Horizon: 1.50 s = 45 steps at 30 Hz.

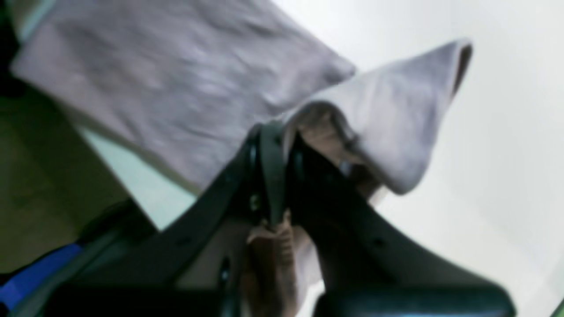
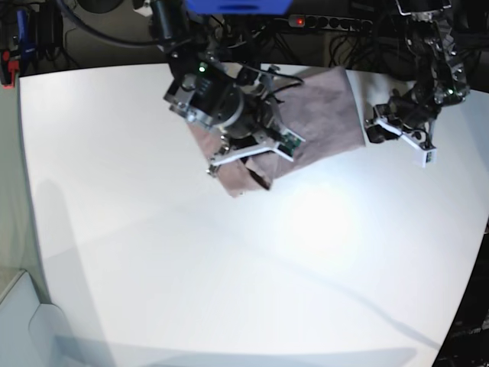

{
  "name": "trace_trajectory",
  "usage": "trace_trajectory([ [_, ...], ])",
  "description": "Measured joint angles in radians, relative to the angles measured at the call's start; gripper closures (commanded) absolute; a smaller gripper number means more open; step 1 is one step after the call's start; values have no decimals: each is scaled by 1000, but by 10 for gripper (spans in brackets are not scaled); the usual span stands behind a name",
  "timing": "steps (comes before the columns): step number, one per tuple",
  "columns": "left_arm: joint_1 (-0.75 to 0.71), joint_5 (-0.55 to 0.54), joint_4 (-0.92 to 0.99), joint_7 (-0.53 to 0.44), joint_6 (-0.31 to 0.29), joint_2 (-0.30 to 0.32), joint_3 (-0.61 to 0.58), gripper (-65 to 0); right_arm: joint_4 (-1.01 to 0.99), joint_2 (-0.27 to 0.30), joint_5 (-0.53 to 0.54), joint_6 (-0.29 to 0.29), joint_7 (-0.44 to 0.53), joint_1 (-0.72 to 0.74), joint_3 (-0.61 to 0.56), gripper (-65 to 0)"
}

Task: Layout the t-shirt on the table in an organized manner, then fold the t-shirt properly
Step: 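Lift the strip's other end with the right gripper and fold it over, then lower the folded end onto the stack with the right gripper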

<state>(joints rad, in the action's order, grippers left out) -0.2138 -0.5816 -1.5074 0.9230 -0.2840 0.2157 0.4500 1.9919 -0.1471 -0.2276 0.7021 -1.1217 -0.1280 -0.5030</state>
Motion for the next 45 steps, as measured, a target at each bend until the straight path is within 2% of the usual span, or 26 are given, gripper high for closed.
trace_trajectory([
  [8, 21, 5, 1, -7, 0, -16, -49, -204, -6, 3, 3, 0, 7, 13, -122, 0],
  [11, 29, 7, 2, -1, 0, -18, -68, -204, -7, 3, 7, 0, 9, 29, -136, 0],
  [25, 32, 3, 2, 6, 0, -19, -67, -206, -235, 3, 189, 0, 9, 190, -144, 0],
  [30, 32, 3, 2, 6, 0, -19, -67, -208, -277, 3, 218, 0, 56, 199, -143, 0],
  [36, 32, 3, 2, 6, 1, -19, -67, -208, -299, 3, 312, 0, 73, 199, -146, 0],
  [43, 32, 0, 2, 6, 2, -19, -67, -208, -346, 3, 323, 0, 80, 226, -146, 0],
  [45, 32, 0, 2, 6, 2, -19, -67, -208, -379, 3, 322, 0, 79, 239, -150, -40],
])
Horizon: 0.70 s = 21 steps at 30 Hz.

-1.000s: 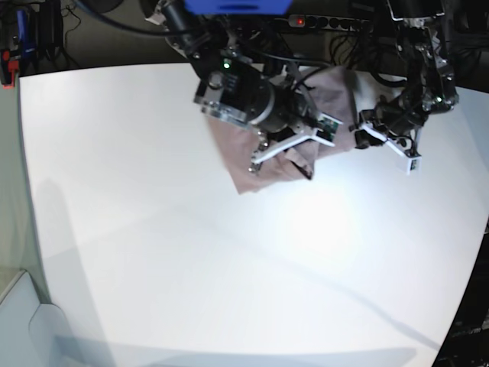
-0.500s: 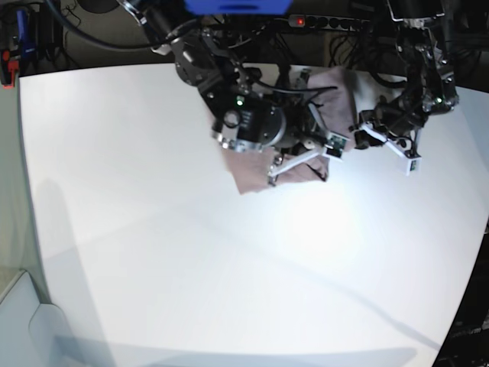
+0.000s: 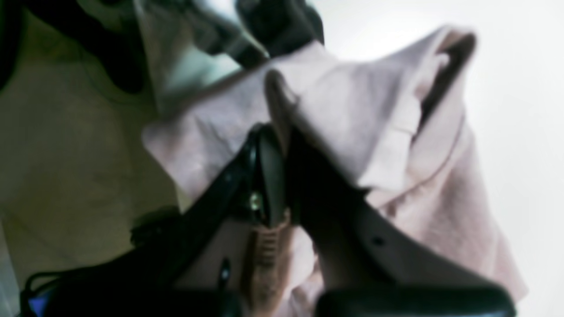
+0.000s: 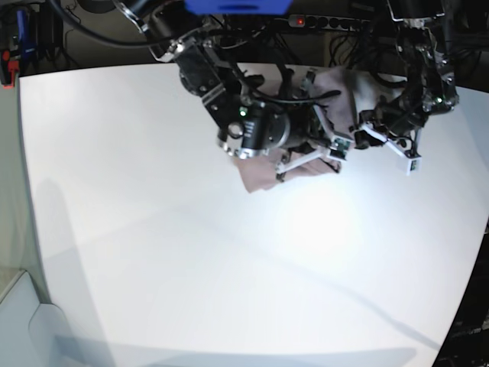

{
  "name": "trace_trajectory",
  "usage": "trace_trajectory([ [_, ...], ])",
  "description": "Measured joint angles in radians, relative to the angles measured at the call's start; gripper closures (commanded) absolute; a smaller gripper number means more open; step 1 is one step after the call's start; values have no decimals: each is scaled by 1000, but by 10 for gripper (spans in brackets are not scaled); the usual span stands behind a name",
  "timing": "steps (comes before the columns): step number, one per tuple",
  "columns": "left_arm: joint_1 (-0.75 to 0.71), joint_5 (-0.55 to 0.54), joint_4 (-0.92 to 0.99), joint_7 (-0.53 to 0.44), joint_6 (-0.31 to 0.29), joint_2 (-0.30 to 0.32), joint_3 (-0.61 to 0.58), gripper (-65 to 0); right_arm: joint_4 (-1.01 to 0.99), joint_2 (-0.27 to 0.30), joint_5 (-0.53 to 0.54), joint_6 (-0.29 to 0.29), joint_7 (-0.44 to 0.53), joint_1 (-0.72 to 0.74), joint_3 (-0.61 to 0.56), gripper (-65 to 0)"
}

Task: Layout the t-shirt on the table in an organized manner, then fold the t-shirt properly
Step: 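Lower the folded end onto the stack with the right gripper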

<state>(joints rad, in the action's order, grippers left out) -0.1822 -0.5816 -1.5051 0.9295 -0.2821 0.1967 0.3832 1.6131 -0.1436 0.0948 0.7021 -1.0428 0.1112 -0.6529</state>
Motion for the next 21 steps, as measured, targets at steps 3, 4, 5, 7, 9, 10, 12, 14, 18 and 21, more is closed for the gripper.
trace_trajectory([
  [3, 0, 0, 0, 0, 0, 0, 0, -208, -23, 5, 44, 0, 35, 10, -39, -108],
  [4, 0, 0, 0, 0, 0, 0, 0, -208, -22, 3, 55, 0, 39, 10, -48, -132],
  [5, 0, 0, 0, 0, 0, 0, 0, -208, -22, 1, 60, 0, 39, 10, -56, -154],
  [7, 0, -3, 0, 0, 0, 0, 0, -208, -22, 0, 58, 0, 37, 10, -72, -198],
  [9, 0, -3, 0, 0, 0, 0, 2, -208, -19, 2, 59, 0, 37, 10, -91, -240],
  [10, 0, -3, 0, 0, 0, 0, 2, -208, -19, 2, 60, 0, 38, 10, -95, -259],
  [12, 0, -4, 0, 0, 0, 0, 2, -208, -18, 2, 60, 0, 38, 12, -95, -285],
  [14, 0, -8, 0, 1, 1, 0, 6, -208, -16, 3, 87, 0, 36, 26, -88, -300],
  [18, 0, -6, -1, 4, 2, 0, 6, -208, 87, 3, 149, 0, 40, 37, -24, -302],
  [21, -2, -7, -4, 8, 2, 3, 6, -208, 90, -1, 153, 0, 43, 43, -18, -301],
])
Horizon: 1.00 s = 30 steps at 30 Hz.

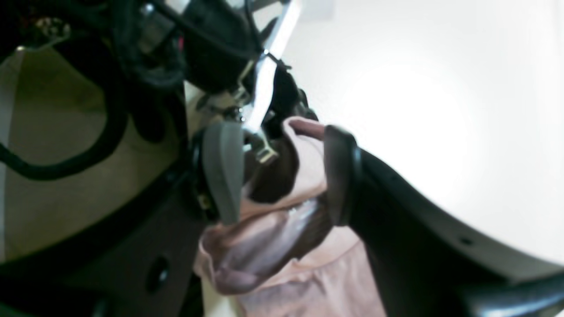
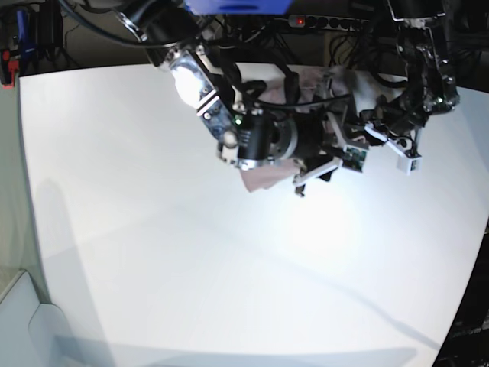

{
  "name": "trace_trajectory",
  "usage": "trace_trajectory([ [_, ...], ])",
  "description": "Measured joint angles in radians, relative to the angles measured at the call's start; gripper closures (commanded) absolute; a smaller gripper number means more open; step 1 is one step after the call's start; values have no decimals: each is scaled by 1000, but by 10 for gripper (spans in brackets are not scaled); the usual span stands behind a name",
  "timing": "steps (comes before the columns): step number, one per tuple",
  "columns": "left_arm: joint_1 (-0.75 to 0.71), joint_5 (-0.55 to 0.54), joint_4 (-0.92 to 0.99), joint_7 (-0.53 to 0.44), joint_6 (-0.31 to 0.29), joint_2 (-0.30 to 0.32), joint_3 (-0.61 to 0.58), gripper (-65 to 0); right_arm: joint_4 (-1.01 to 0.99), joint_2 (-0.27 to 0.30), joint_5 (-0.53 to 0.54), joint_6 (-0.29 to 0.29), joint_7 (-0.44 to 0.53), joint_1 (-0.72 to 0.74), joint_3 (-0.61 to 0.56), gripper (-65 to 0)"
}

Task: Layout the t-shirt on the table in an organized manner, then fold the t-shirt properly
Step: 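Lower the folded end onto the stack with the right gripper, then grasp the stack's end with the right gripper and lift it over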

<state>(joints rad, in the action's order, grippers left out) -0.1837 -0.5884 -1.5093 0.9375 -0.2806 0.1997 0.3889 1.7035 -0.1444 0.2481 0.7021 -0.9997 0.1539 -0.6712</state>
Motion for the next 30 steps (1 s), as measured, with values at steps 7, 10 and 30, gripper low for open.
trace_trajectory([
  [7, -8, 5, 2, 27, -3, 52, 45, -208, -15, 0, -1, 0, 8, -6, 85, -285],
  [10, -29, 15, 4, 58, -3, 69, 143, -208, -72, 0, -4, 0, 17, -5, 151, -221],
  [30, -113, 32, 3, 84, 4, 105, 322, -208, -420, 9, -6, -1, 359, -3, -76, -129],
])
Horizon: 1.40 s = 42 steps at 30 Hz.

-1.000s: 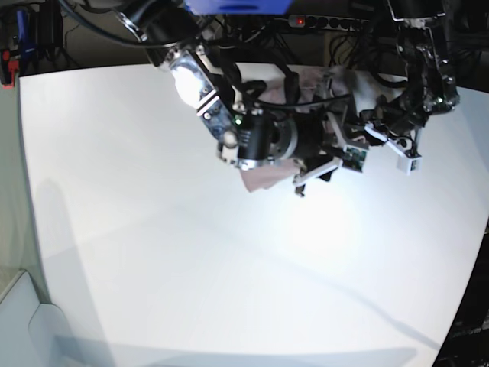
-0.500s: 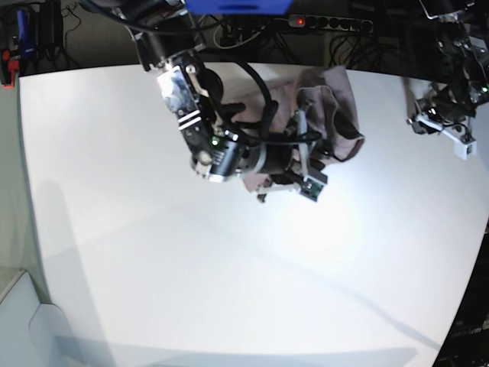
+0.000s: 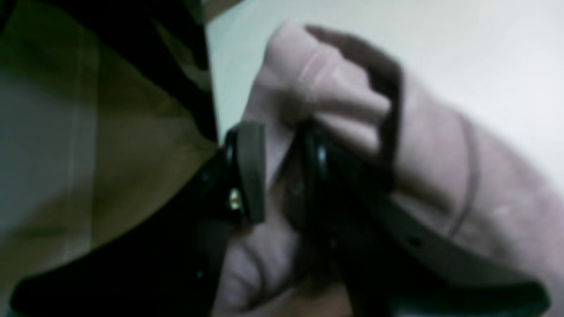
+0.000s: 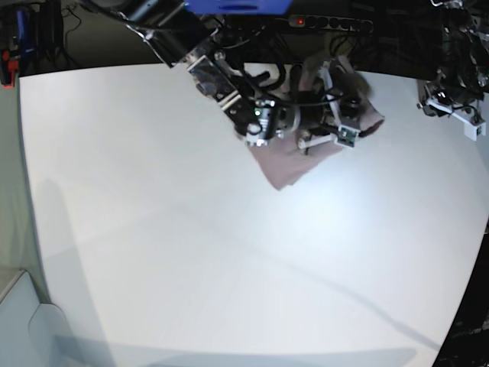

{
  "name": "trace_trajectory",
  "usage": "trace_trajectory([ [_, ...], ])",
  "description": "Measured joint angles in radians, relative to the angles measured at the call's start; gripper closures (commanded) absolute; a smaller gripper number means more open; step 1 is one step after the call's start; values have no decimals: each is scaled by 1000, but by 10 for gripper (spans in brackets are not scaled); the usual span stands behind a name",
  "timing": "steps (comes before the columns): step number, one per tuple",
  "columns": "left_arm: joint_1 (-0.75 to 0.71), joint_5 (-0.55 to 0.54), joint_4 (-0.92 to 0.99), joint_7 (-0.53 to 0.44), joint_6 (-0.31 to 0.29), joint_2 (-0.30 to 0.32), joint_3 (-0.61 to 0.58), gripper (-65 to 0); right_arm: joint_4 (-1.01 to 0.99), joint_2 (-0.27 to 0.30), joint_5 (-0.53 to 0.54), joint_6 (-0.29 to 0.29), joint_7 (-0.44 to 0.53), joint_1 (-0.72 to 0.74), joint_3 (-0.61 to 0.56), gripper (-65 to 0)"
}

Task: Layout the t-shirt on the table in an organized manner, then fold the t-shirt properly
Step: 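Grasp the stack's end with the right gripper and lift it over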

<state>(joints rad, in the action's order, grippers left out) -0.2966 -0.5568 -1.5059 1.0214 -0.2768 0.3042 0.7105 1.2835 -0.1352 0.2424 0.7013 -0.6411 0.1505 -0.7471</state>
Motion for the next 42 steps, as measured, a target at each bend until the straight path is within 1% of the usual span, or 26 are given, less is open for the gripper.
trace_trajectory([
  [2, -10, -9, -27, -1, 0, -3, 0, -208, -21, -3, 3, 1, 46, 0, -27, -129],
  [5, -16, -4, -56, 0, 0, -2, -1, -208, -28, -3, 5, 0, 84, 1, -30, -129],
  [8, -16, -6, -67, 8, 0, -2, -1, -208, -29, -4, 5, 0, 91, 22, -30, -130],
  [9, -14, -5, -67, 31, 0, -2, -1, -208, -27, -4, 5, 0, 93, 30, -29, -130],
  [14, -13, -5, -69, 45, 0, -3, -1, -208, -6, -3, 1, 0, 81, 72, -25, -130],
  [16, -21, -5, -97, 53, 0, -4, -3, -209, 55, -5, 5, 1, 58, 63, 12, -130],
  [18, -29, -5, -125, 53, 0, -8, -3, -210, 127, -8, 9, -3, 13, 50, 60, -130],
  [20, -41, -4, -148, 101, -1, -21, -1, -246, 187, -7, 6, -3, -31, 45, 87, -130],
  [21, -45, -2, -164, 116, -2, -28, -3, -281, 214, -6, 2, -4, -53, 45, 93, -130],
  [22, -48, -2, -185, 128, -2, -35, -3, -325, 240, -6, 0, -7, -71, 44, 93, -130],
  [25, -58, -6, -239, 150, -6, -50, -4, -483, 268, -10, 12, -6, -82, 41, 92, -130],
  [26, -70, -5, -265, 165, -20, -54, -5, -534, 267, -9, 10, -6, -82, 40, 92, -130],
  [27, -85, -8, -284, 162, -60, -55, -4, -570, 268, 2, 10, -6, -81, 40, 92, -130],
  [28, -101, -12, -303, 165, -92, -55, -3, -597, 269, 18, 13, -6, -79, 34, 92, -130],
  [29, -116, -8, -320, 171, -106, -55, -3, -615, 271, 33, 8, -6, -82, 24, 93, -130],
  [30, -124, -3, -329, 177, -117, -58, -1, -625, 272, 48, 8, -6, -86, 14, 94, -130],
  [32, -134, 6, -343, 176, -120, -82, 9, -625, 272, 75, 4, -6, -98, -2, 94, -130],
  [34, -164, -17, -365, 175, -131, -95, 37, -626, 272, 83, 5, -6, -96, -11, 95, -130],
  [37, -228, -34, -421, 175, -129, -89, 93, -626, 284, 83, 10, -6, -80, -29, 119, -130],
  [42, -272, -205, -431, 169, -131, -91, 164, -626, 288, 89, 9, -6, -90, -40, 158, -130],
])
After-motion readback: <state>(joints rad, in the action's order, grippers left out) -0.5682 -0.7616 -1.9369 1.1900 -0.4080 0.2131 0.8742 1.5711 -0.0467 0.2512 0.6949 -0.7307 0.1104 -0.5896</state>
